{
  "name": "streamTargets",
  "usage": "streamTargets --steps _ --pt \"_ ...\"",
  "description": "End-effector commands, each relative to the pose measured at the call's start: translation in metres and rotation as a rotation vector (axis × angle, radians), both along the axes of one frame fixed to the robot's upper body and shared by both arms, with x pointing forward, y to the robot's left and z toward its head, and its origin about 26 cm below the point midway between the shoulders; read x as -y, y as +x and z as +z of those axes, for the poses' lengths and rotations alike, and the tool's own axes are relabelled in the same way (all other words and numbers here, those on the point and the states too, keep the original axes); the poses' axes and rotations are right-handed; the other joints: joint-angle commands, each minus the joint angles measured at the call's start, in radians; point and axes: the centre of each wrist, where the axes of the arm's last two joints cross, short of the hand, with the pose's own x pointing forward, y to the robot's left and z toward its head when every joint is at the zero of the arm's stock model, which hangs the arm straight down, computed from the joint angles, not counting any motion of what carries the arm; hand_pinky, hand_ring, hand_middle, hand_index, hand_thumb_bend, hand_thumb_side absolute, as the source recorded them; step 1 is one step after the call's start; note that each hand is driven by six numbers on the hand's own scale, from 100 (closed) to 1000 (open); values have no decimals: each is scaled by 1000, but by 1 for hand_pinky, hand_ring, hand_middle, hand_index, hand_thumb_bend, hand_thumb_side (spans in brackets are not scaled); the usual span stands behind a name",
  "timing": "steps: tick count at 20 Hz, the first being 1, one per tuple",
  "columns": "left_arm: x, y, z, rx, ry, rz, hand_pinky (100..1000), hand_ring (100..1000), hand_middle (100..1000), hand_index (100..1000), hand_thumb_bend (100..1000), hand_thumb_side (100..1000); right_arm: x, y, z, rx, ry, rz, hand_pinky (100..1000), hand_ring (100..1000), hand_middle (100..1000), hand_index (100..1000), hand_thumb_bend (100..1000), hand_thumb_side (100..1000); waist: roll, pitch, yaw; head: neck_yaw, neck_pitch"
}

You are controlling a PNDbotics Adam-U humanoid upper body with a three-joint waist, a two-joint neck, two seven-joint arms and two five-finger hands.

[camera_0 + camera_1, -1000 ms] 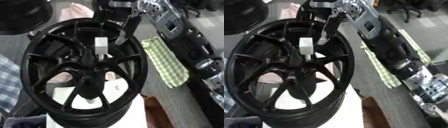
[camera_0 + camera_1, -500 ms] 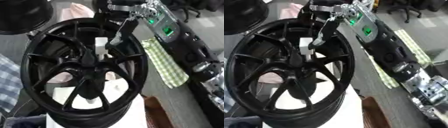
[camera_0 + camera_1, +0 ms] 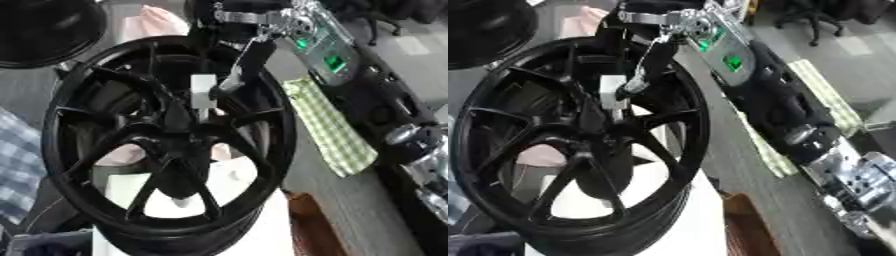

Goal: Pull the pin out of the wheel hub.

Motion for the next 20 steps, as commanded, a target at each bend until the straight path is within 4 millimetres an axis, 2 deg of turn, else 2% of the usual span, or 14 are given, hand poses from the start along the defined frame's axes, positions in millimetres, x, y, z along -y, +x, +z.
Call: streamTargets --steps 1,10,20 --pt "-5 2 15 32 25 4 762 722 557 744 158 753 1 -1 7 47 -7 -15 684 664 574 739 673 233 1 -11 1 -5 -2" --pt "-5 2 16 37 21 7 762 722 557 744 160 752 1 1 -4 65 -22 -36 672 646 549 713 652 229 0 -7 3 -8 -2" --pt "-5 2 16 35 25 4 762 723 558 744 158 754 -1 -1 -5 57 17 -54 645 611 480 662 624 206 0 -5 2 -9 -2"
